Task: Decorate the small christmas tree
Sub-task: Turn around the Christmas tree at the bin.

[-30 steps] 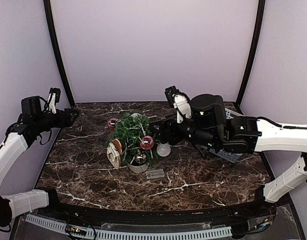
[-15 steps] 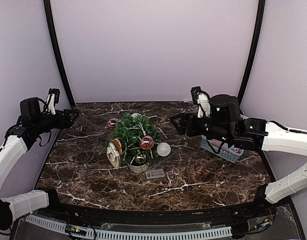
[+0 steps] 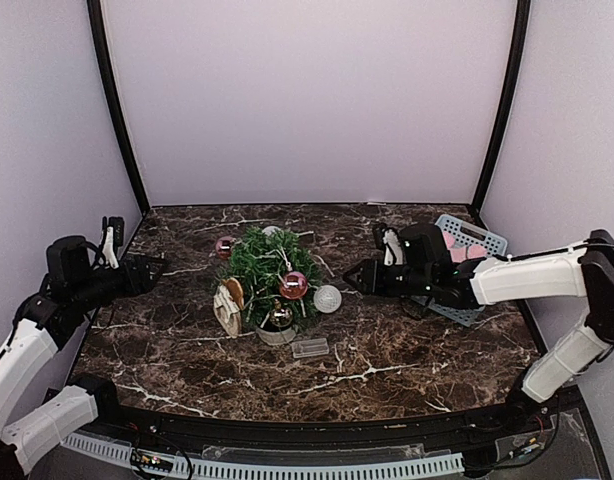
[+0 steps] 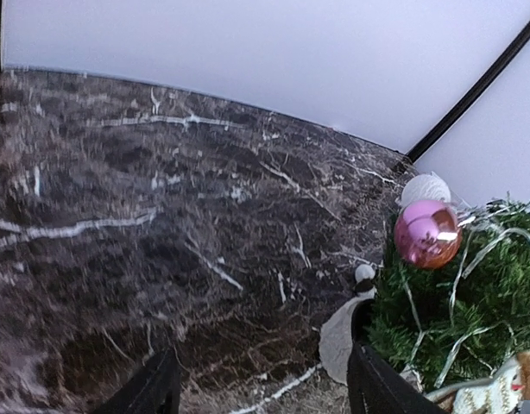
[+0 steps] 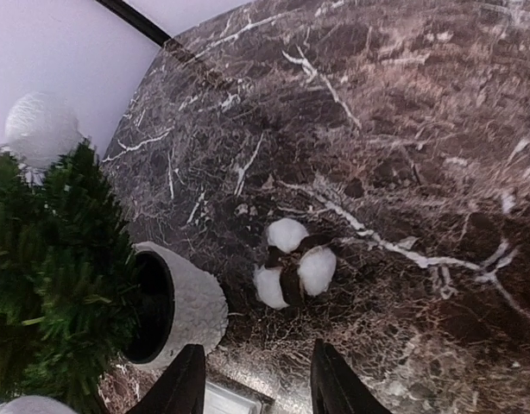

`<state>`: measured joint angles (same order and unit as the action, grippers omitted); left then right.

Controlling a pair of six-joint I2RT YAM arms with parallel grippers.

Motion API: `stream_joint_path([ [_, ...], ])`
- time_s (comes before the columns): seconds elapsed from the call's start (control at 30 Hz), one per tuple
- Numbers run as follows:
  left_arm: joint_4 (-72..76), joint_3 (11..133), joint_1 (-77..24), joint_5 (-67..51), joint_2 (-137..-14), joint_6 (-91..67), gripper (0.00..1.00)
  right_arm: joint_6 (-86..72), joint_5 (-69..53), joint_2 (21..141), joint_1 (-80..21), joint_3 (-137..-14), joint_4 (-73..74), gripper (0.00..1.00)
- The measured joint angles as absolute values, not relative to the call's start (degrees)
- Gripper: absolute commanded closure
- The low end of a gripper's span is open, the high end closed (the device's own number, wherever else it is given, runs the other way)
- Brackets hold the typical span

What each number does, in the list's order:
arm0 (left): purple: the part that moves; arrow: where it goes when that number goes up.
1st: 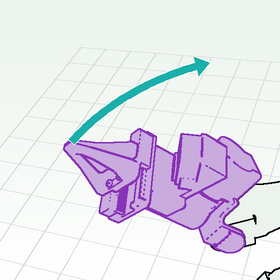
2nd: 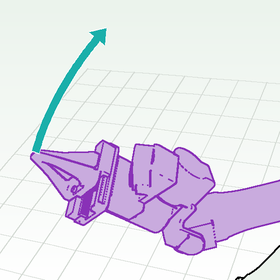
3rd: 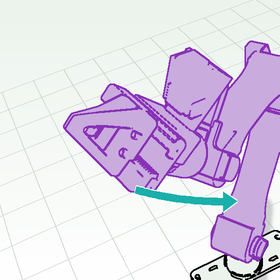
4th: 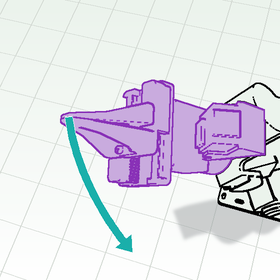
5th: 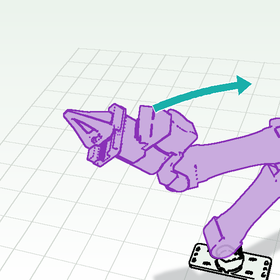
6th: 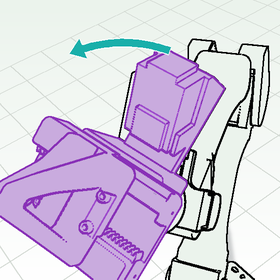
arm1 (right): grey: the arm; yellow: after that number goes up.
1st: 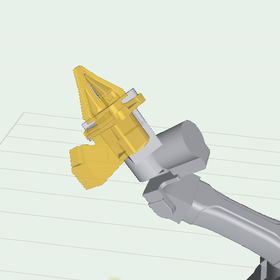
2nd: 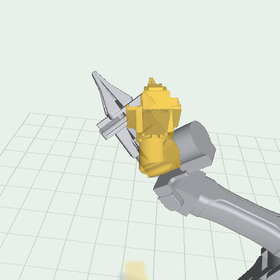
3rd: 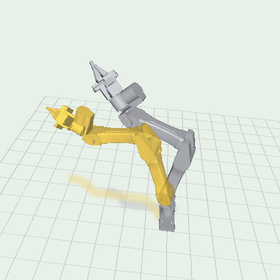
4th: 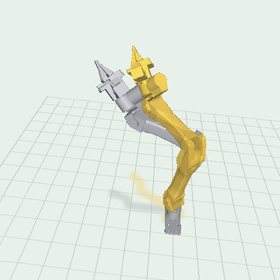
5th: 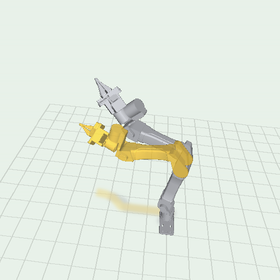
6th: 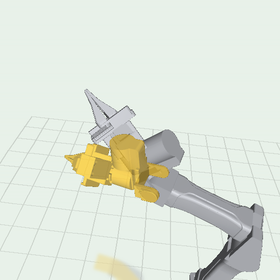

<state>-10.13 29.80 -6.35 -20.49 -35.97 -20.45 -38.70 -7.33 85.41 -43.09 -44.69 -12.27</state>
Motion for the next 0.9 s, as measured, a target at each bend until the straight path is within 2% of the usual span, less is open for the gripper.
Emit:
stream_joint_path([
  [0.17, -10.72, 17.72, -9.34, -20.6, -27.53, -30.87, 0.35, -42.24, -14.66, 96.33, -43.05, -45.12, -20.51, 0.63],
  [0.37, -13.08, 12.14, -11.86, -20.45, -18.31, -38.46, 0.35, -46.72, -21.74, 106.45, -43.07, -47.13, -29.08, 0.68],
  [0.9, -10.37, 14.0, -11.92, -20.97, -27.42, -38.15, 0.34, -51.35, -31.11, 114.45, -45.69, -53.76, -37.78, 0.71],
])
